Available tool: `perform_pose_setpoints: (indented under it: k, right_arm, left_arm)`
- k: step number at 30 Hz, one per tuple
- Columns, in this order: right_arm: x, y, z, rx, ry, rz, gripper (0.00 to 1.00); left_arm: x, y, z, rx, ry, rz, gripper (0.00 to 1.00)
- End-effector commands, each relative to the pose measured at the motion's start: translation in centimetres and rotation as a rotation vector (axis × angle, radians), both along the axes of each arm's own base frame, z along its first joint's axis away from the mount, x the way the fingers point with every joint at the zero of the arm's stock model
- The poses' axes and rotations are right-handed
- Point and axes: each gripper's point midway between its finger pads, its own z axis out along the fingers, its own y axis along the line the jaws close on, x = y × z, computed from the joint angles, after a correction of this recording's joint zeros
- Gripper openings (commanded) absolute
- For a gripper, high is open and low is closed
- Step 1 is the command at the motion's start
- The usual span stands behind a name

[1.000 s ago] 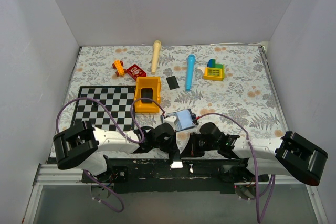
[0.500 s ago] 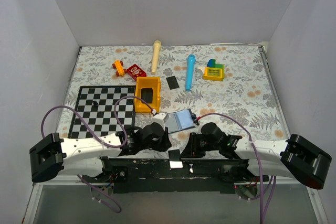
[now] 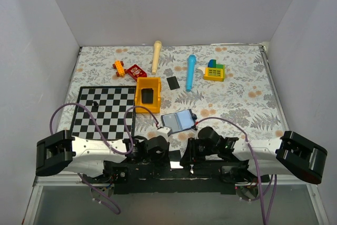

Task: Put the credit cards into the card holder
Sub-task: Pick up the credit card at the corner of the board.

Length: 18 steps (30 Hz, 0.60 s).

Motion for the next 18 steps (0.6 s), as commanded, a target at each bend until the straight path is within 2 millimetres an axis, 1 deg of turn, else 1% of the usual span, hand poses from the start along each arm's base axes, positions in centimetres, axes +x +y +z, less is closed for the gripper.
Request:
perform_pose_setpoints:
  k: [1,9,14,18]
  right_arm:
    - [-0.4,0.9,-0.1,-0.009,0.003,0.013,0.38]
    - [-0.4,1.2,-0.4,-0.006,-0.001,0.012,0.39]
    - [0.0,2.2,0.3,0.032,-0.02,0.017,0.38]
    - [0.3,2.7,0.8,0.056,-0.032,0.012,0.3]
  left_arm:
    - [-0.7,-0.6,-0.3,0.0,0.02,-0.014,0.1]
    - [-1.1,-0.8,-1.4,0.037,0.036,-0.032,0.09]
    - [-1.1,-1.2,-1.3,0.034,0.03,-0.049,0.09]
    - [-1.1,-1.3,-1.4,0.039,0.03,-0.054,0.08]
